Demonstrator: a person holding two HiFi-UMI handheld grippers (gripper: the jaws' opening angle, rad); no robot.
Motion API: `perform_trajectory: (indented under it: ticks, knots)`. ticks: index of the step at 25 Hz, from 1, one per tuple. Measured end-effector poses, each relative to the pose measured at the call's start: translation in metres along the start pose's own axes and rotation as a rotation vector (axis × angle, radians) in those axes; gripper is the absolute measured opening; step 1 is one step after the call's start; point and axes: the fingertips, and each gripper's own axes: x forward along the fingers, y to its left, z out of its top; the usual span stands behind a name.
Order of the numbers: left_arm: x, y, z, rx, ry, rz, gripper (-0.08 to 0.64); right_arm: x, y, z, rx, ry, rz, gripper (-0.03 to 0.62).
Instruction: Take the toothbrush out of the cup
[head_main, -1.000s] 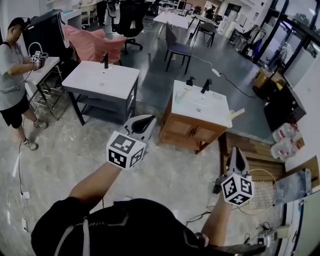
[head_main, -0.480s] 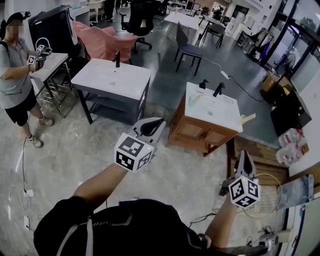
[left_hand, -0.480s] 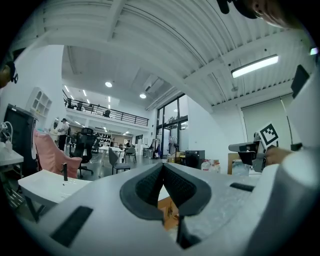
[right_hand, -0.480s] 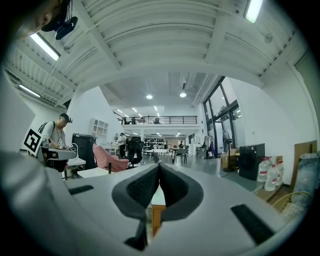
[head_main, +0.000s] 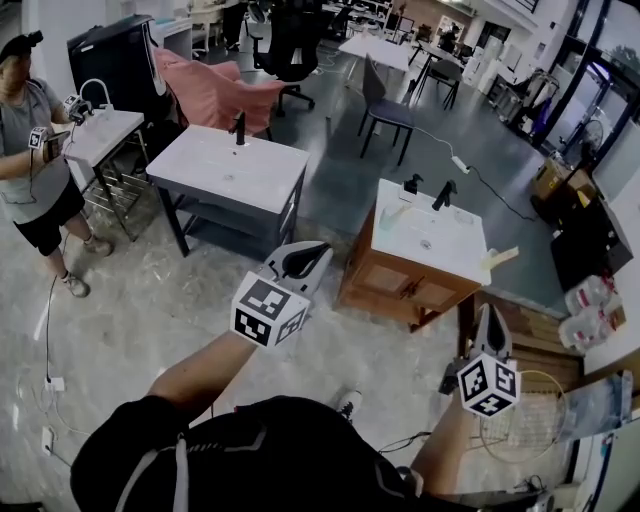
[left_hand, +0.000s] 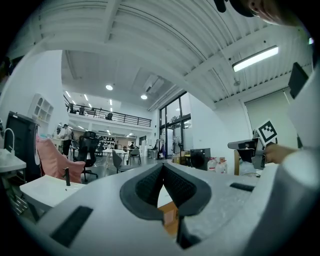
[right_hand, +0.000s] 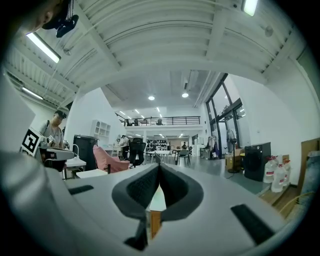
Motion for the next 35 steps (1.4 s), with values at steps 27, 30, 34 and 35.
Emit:
perform_trajectory:
  ticks: [27, 30, 34, 35]
  knots:
    - [0.273, -0.076, -0.006, 0.043, 0.062, 0.105, 0.003, 0.163, -0.232, -0.016, 0.015, -0.001, 0.143, 0.006]
    - [0.293, -0.089, -0.008, 0.054, 0.069, 0.107, 0.003, 0.166, -0.250, -0.021, 0.017, 0.002, 0.154, 0.005]
    - [0.313, -0.105, -0.010, 0.059, 0.073, 0.115, 0.003, 0.167, -0.279, -0.025, 0.021, -0.003, 0.141, 0.005]
    - [0.317, -0.109, -0.010, 0.063, 0.073, 0.113, 0.004, 0.169, -0.286, -0.025, 0.026, -0.006, 0.134, 0.006]
